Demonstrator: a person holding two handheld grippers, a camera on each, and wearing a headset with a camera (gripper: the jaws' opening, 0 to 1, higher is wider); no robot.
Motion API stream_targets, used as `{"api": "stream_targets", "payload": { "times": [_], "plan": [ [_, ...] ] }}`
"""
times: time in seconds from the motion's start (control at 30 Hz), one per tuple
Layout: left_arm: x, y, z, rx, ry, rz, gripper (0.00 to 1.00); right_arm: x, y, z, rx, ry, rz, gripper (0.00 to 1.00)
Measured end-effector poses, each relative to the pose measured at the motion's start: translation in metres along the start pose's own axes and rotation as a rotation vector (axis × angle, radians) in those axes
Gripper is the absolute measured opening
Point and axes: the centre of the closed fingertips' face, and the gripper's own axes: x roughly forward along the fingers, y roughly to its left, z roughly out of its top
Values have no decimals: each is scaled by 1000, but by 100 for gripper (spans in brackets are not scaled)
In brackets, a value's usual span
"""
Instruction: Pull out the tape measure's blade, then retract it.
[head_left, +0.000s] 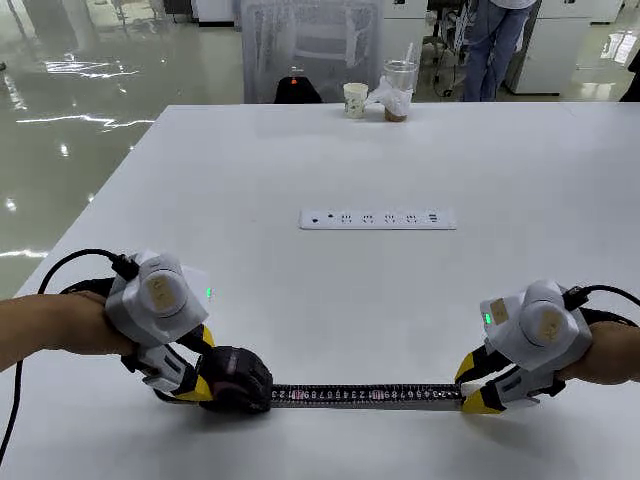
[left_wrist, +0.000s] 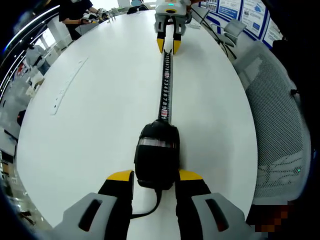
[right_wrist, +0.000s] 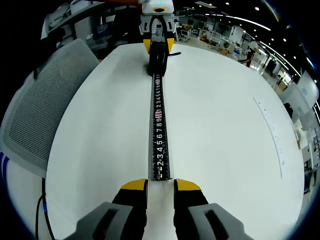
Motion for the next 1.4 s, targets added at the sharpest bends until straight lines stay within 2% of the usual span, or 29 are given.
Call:
{"api": "stream_targets", "payload": {
  "times": [0.4, 0.53, 0.93, 1.07, 1.4],
  "plan": [
    [-6, -7, -4, -73, -12, 1, 40, -10, 5, 0, 24, -26, -36, 24],
    [-10, -11, -7, -76, -16, 12, 43, -11, 7, 2, 37, -40, -44, 27],
    [-19, -19, -10, -165, -71, 54, 52, -16, 18, 6, 57, -62, -62, 38],
    [-21, -24, -8, -187, -89, 69, 54, -17, 23, 8, 84, -73, -70, 43],
    [-23, -39, -6, -234, -119, 90, 60, -21, 31, 11, 124, -100, -107, 49]
  ]
}}
